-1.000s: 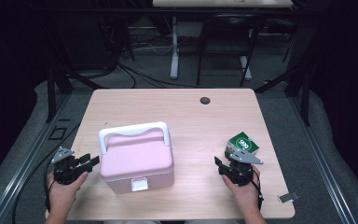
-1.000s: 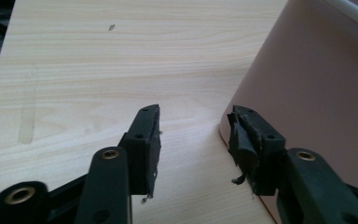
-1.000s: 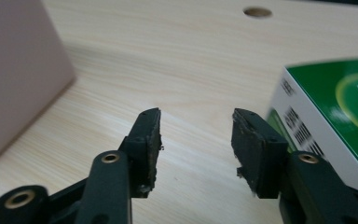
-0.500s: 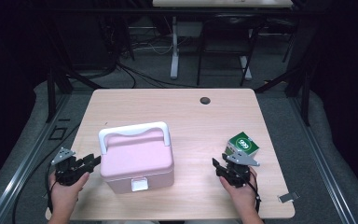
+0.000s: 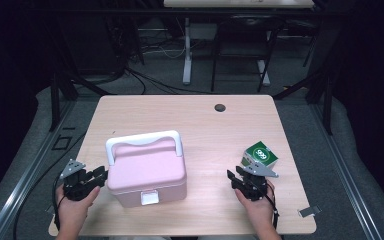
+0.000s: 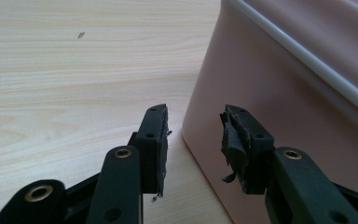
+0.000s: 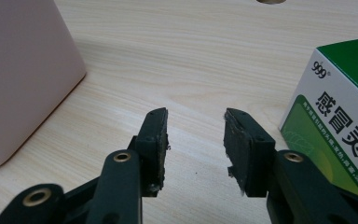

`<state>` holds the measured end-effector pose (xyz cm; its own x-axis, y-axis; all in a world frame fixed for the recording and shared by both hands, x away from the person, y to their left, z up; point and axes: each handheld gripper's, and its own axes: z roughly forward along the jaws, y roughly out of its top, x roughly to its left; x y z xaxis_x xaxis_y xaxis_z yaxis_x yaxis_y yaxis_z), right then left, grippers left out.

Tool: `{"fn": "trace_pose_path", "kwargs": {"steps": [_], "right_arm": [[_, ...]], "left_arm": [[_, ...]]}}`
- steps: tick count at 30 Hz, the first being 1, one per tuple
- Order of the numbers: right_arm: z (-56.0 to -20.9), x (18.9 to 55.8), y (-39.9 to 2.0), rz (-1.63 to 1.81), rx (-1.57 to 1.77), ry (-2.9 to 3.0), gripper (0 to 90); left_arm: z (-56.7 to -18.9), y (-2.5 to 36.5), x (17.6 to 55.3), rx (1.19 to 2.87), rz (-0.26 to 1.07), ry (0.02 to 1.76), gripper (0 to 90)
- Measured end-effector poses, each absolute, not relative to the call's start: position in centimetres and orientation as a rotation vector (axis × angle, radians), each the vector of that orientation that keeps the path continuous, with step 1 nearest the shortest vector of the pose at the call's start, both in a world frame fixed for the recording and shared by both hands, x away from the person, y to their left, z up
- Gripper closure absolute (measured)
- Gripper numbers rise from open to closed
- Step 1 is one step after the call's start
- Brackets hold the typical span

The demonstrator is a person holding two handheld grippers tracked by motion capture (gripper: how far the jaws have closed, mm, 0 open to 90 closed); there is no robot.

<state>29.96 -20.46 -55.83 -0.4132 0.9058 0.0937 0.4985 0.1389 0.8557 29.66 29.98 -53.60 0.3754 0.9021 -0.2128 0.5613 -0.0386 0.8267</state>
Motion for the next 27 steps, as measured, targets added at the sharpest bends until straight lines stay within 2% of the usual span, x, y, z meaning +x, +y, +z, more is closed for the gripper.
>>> {"fn": "trace_pose_path", "kwargs": {"steps": [9, 11, 13, 17, 27], "right_arm": [[-55.4, 29.9, -19.8, 1.203, 1.341, 1.98, 69.0], [-55.4, 29.9, -19.8, 1.208, 1.341, 1.989, 73.3], [-55.3, 29.9, -19.6, 1.205, 1.336, 2.007, 81.9], [-55.2, 29.9, -18.9, 1.213, 1.318, 2.046, 89.6], [-55.3, 29.9, -17.2, 1.242, 1.263, 2.104, 90.0]], "left_arm": [[-53.2, 29.5, 29.4, 1.71, 0.432, 1.274, 76.6], [-53.0, 29.4, 29.4, 1.716, 0.421, 1.269, 81.3], [-52.9, 29.3, 29.3, 1.722, 0.419, 1.259, 88.3], [-52.7, 29.0, 29.2, 1.728, 0.415, 1.244, 90.0], [-52.8, 28.9, 29.5, 1.722, 0.413, 1.256, 90.0]]}}
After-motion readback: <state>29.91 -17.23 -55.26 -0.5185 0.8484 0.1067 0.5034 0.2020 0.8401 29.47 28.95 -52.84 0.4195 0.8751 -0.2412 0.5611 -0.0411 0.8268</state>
